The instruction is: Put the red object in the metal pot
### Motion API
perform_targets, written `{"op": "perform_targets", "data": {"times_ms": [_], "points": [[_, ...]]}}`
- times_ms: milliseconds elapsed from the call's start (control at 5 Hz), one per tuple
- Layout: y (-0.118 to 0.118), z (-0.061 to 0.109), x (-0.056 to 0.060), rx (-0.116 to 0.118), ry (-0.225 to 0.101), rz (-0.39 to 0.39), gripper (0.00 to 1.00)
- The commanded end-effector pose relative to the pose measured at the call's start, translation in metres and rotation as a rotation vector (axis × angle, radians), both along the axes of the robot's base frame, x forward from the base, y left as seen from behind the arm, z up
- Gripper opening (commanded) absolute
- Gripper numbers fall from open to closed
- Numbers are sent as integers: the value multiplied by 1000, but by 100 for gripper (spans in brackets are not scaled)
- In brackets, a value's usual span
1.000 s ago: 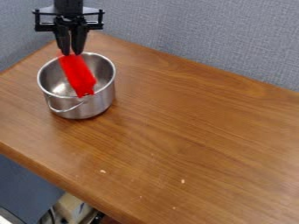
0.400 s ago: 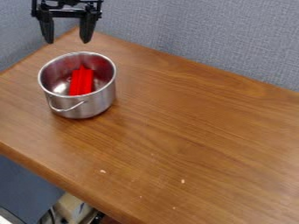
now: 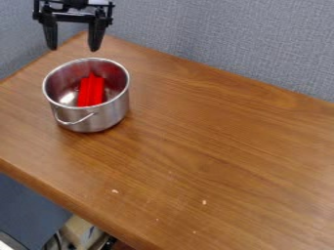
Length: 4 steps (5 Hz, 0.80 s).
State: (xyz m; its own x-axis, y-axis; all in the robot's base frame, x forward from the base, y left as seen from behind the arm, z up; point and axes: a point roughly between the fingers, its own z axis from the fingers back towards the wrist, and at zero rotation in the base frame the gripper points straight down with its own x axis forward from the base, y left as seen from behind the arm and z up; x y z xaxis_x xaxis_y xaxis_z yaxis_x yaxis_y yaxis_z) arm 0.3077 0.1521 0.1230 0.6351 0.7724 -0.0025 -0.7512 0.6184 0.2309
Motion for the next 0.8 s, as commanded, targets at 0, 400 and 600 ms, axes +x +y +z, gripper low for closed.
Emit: {"op": "perform_targets", "data": {"times_ms": [0, 400, 600], "points": [[7, 16, -6, 34, -38, -17, 100], [18, 19, -12, 33, -33, 8, 100], [25, 21, -14, 33, -28, 36, 100]]}}
